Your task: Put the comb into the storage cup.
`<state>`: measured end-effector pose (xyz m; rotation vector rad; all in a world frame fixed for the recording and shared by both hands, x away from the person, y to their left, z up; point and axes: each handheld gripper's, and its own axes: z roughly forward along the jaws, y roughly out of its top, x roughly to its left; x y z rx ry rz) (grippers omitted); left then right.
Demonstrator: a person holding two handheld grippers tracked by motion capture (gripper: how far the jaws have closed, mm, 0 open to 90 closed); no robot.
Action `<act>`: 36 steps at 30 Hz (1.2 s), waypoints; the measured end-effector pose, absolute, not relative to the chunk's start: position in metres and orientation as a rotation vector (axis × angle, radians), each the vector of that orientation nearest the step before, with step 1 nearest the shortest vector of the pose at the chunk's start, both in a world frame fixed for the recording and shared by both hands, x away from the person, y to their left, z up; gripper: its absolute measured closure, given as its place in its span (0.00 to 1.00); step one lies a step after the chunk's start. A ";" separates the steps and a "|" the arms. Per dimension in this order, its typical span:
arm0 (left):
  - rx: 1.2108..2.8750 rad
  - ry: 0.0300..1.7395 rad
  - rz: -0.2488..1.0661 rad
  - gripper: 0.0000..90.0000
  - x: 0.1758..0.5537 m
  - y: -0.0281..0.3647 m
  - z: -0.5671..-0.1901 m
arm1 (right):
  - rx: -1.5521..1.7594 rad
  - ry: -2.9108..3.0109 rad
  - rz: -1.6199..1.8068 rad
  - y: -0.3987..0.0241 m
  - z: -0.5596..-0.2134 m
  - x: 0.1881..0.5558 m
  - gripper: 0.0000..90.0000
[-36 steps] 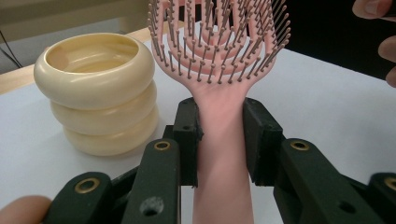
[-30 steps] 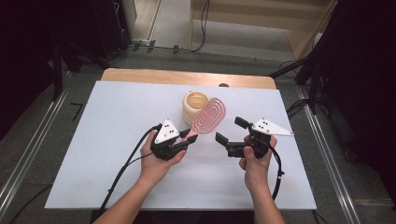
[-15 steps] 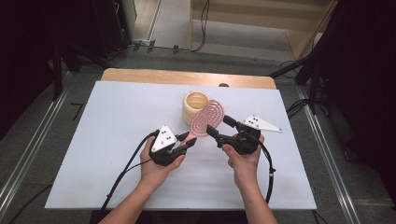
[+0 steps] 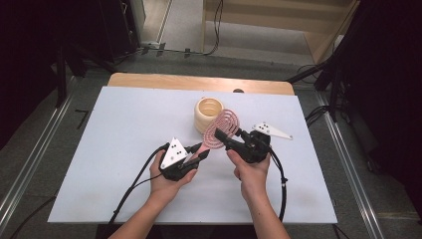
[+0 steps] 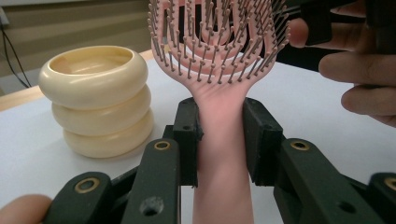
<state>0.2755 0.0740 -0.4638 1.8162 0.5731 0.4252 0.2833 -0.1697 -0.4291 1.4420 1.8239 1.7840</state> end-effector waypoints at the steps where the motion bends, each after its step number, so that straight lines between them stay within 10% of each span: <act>1: 1.817 0.571 0.428 0.78 0.275 0.074 -0.464 | 1.445 1.821 1.788 -0.169 -0.430 0.283 0.36; 24: 1.820 0.544 0.432 0.76 0.277 0.074 -0.481 | 1.483 1.865 1.995 -0.162 -0.441 0.290 0.68; 36: 1.784 0.674 0.334 0.05 0.282 0.086 -0.478 | 1.319 1.889 1.969 -0.162 -0.435 0.284 0.68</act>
